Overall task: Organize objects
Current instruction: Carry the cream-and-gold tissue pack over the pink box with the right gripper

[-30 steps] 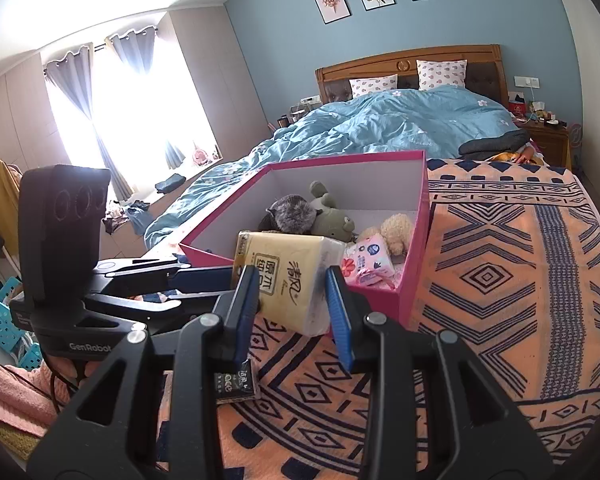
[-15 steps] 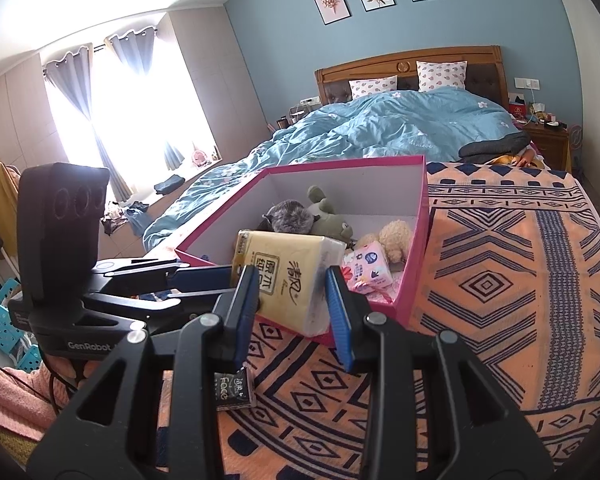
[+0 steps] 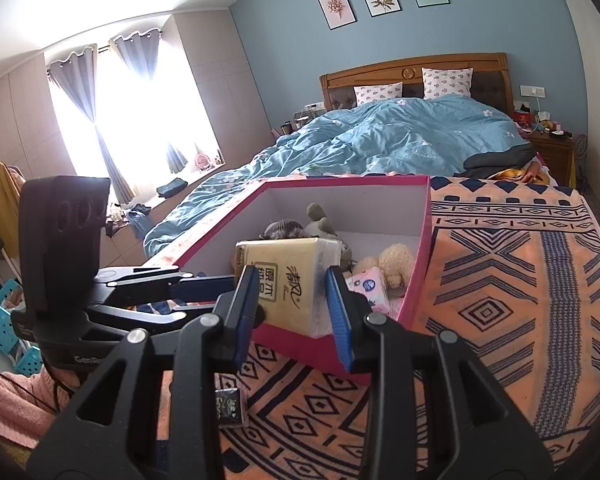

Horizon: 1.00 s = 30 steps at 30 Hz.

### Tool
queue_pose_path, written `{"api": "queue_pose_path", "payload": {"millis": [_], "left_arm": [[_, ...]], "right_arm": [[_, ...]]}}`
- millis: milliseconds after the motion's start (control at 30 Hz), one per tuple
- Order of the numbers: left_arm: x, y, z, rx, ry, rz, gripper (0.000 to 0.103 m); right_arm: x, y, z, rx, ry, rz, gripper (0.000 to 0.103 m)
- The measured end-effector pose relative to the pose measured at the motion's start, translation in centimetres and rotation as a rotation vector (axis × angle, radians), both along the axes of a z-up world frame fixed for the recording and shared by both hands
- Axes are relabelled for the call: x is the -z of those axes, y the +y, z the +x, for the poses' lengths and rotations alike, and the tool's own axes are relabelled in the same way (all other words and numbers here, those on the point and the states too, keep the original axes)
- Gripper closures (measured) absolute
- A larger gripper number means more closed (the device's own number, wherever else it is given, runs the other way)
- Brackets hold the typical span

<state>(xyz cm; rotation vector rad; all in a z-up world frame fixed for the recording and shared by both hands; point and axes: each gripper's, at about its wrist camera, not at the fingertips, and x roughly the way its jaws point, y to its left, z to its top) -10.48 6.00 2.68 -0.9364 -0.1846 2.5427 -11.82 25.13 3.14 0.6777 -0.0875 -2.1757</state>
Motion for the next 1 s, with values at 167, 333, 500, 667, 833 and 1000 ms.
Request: {"api": "queue_pose_path", "payload": {"millis": [167,333,500,667,833,1000], "left_arm": [[0.6,-0.4,-1.3,-0.008,-0.034,0.020,0.066],[1.1,-0.6,-1.9,-0.014,-0.051,0.025,0.066],[1.3,-0.5,-2.6,-0.017,-0.063,0.017,0.066],[1.7,-0.5,-3.3,-0.019,-0.081,0.008,0.066],[2.2,-0.5,-3.9,-0.021,-0.098,0.003,0.066],[2.6,-0.6,-4.1,-0.024,-0.112,0.007,0.066]], "right_arm": [[0.0,-0.4,-1.1,-0.013,-0.015,-0.003,0.066],[0.3,-0.7,-1.9,-0.016,-0.024,0.005,0.066],[0.7,-0.9,-2.5,-0.013,-0.037,0.016,0.066],[1.2,-1.1,-3.2,-0.008,-0.055,0.027,0.066],[1.5,-1.4,-3.7,-0.002,-0.071,0.040,0.066],[1.9,-1.5,-4.2,0.003,-0.084,0.043,0.066]]}}
